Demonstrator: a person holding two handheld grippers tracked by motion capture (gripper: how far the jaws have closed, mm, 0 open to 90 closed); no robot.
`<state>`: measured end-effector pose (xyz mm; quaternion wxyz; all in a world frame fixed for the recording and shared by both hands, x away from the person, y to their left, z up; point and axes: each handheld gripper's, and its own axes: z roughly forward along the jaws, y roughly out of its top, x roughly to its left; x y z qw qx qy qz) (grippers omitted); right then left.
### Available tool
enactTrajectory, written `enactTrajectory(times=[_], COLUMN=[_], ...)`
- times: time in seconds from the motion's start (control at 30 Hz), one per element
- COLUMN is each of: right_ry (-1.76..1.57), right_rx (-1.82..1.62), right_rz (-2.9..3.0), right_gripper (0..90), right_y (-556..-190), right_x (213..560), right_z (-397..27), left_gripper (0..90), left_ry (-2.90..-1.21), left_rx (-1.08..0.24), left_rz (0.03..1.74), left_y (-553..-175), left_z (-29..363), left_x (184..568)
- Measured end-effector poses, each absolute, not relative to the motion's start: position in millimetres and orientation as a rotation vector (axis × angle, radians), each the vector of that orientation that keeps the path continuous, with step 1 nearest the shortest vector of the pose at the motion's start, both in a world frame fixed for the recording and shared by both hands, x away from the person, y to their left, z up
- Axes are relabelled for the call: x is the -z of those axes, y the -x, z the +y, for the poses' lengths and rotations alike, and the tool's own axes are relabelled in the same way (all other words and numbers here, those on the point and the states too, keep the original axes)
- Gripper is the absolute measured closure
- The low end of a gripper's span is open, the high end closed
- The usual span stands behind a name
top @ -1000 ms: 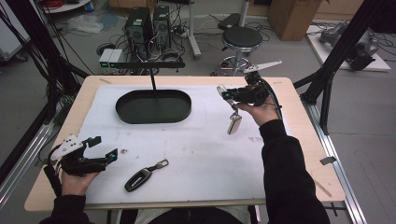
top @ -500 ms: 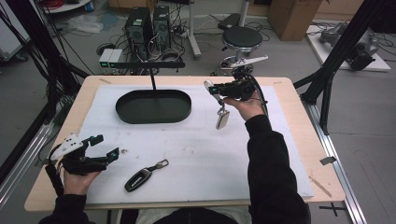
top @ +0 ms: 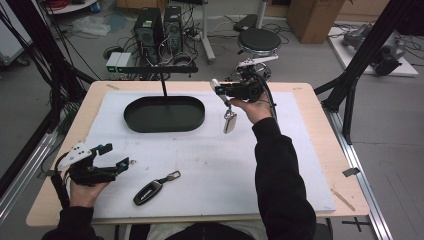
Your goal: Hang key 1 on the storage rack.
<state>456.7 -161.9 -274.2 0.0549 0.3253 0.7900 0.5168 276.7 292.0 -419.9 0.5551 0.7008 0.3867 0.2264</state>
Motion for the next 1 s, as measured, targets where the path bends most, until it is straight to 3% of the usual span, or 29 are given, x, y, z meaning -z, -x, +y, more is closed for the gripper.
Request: enactTrajectory(times=[1.0], right_ry=[-0.933], right_rx=[-1.59], right_rz=[2.399], right_gripper=[74.8], right_y=[-506.5], right_x=[253.6], right_z=[-85.6], left_gripper=[12.1], left_ry=[-1.649], left_rx=[-0.539], left_rz=[0.911], left_y=[-276.8], left_z=[292.8], left_x=[419.6])
